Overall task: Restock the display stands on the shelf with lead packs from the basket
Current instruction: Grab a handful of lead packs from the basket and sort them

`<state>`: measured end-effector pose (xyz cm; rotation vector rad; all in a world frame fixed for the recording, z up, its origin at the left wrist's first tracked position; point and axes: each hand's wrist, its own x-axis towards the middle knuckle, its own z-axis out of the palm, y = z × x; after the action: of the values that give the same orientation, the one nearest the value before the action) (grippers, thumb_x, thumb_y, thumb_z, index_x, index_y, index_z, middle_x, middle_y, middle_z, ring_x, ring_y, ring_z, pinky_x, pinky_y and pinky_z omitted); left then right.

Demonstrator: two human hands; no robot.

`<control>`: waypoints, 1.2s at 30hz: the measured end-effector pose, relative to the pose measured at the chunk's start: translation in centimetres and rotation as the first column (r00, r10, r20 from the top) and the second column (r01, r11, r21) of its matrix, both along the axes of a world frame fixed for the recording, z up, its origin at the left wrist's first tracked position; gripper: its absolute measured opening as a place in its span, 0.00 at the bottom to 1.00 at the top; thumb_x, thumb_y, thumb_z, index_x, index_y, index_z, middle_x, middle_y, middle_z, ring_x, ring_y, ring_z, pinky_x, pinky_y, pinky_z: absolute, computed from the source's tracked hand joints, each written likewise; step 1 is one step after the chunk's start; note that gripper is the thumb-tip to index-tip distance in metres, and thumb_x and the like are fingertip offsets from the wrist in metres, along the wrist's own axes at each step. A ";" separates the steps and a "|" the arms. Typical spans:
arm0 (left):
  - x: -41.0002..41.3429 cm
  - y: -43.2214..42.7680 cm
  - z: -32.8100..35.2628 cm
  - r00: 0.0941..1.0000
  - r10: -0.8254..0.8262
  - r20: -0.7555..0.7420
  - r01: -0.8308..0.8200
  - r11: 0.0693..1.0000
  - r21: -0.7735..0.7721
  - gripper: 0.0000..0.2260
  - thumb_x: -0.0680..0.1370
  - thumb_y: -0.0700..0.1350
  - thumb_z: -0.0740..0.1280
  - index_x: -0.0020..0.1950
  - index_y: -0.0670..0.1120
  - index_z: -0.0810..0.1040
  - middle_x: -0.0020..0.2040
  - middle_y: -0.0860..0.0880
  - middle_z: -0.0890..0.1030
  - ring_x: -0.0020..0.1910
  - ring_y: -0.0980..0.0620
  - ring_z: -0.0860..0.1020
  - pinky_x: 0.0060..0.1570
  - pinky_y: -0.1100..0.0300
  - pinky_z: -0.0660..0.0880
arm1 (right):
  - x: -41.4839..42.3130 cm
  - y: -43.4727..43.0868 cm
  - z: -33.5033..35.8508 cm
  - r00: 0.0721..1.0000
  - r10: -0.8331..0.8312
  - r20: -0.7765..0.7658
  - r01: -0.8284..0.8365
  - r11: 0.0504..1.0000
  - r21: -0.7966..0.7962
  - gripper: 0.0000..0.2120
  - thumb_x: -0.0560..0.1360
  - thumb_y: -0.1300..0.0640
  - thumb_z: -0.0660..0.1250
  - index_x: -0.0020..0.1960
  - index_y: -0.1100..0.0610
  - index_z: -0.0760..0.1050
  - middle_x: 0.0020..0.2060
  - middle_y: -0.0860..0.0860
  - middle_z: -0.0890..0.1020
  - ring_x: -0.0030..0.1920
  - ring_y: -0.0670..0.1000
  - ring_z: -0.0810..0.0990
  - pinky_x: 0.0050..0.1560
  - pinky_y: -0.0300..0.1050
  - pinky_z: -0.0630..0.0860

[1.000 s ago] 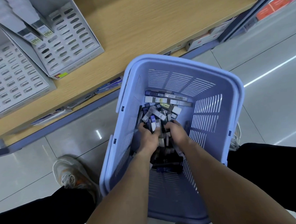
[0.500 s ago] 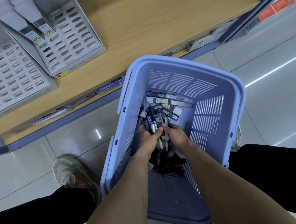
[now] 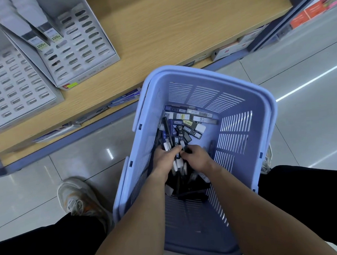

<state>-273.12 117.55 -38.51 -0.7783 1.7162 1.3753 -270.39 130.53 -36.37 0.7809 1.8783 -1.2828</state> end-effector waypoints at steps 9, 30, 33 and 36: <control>0.3 0.1 0.0 0.997 -0.047 -0.060 0.038 0.989 -0.141 0.42 0.60 0.62 0.76 0.71 0.48 0.73 0.64 0.49 0.81 0.63 0.47 0.79 0.67 0.46 0.75 | -0.1 0.1 0.5 0.998 -0.061 -0.006 0.062 0.993 0.097 0.11 0.84 0.55 0.58 0.45 0.55 0.73 0.32 0.51 0.78 0.32 0.50 0.75 0.33 0.43 0.67; -2.4 -0.1 12.1 0.952 -0.159 -0.262 0.143 0.986 -0.080 0.46 0.63 0.66 0.75 0.77 0.52 0.66 0.73 0.51 0.74 0.69 0.48 0.74 0.71 0.45 0.70 | -1.7 1.2 9.5 0.813 -0.501 -0.296 0.476 0.865 -0.157 0.18 0.85 0.47 0.54 0.53 0.58 0.76 0.31 0.54 0.74 0.27 0.49 0.74 0.29 0.46 0.74; -3.0 -0.8 15.5 0.944 -0.105 -0.313 0.100 0.994 -0.032 0.40 0.73 0.57 0.76 0.79 0.49 0.62 0.73 0.51 0.72 0.68 0.50 0.73 0.70 0.49 0.70 | -2.9 1.7 12.8 0.805 -0.553 -0.214 0.463 0.812 -0.356 0.20 0.85 0.45 0.52 0.56 0.56 0.78 0.30 0.49 0.68 0.25 0.47 0.65 0.26 0.41 0.64; -3.2 -1.7 18.0 0.944 -0.063 -0.325 0.084 0.995 0.051 0.38 0.76 0.52 0.75 0.81 0.48 0.59 0.74 0.50 0.70 0.64 0.51 0.75 0.55 0.60 0.75 | -3.8 2.1 16.2 0.814 -0.564 -0.140 0.448 0.762 -0.467 0.18 0.83 0.52 0.53 0.56 0.57 0.80 0.33 0.51 0.71 0.27 0.49 0.66 0.28 0.43 0.65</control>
<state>-276.32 115.89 -20.53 -0.4648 1.9175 1.5644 -274.18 132.59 -20.18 0.9575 1.5365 -2.1559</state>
